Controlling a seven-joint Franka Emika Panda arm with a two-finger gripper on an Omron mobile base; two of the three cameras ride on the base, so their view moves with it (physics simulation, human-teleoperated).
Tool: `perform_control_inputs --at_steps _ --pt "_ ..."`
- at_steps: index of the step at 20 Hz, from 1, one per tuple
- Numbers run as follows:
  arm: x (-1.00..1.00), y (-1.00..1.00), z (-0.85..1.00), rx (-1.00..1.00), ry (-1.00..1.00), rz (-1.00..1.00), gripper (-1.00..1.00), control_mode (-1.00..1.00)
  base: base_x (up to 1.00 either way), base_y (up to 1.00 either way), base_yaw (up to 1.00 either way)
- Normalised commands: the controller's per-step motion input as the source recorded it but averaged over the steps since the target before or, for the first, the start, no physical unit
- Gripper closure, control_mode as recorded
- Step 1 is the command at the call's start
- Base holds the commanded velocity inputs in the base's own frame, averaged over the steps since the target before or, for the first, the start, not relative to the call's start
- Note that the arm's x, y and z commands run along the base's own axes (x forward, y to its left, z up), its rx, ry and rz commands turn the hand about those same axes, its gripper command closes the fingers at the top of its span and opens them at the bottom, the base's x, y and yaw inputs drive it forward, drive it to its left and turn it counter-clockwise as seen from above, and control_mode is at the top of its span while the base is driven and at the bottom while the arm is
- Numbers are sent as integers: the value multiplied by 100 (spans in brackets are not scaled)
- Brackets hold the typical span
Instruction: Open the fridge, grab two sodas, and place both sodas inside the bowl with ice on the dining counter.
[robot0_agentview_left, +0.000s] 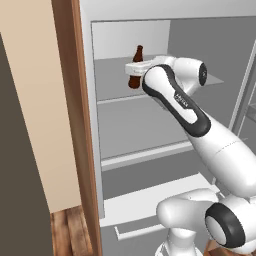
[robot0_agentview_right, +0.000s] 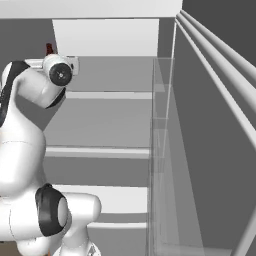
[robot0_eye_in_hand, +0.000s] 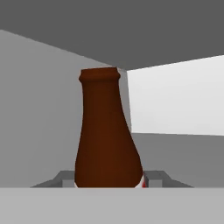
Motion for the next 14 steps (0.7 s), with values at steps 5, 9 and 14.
perform_control_inputs --at_steps 5,9,14 --pt "-60 -8 81 -9 3 0 100 -100 0 0 0" --pt "-82 -24 17 -12 1 0 100 -100 0 0 0" --pt "-92 -33 0 -9 0 0 100 -100 0 0 0"
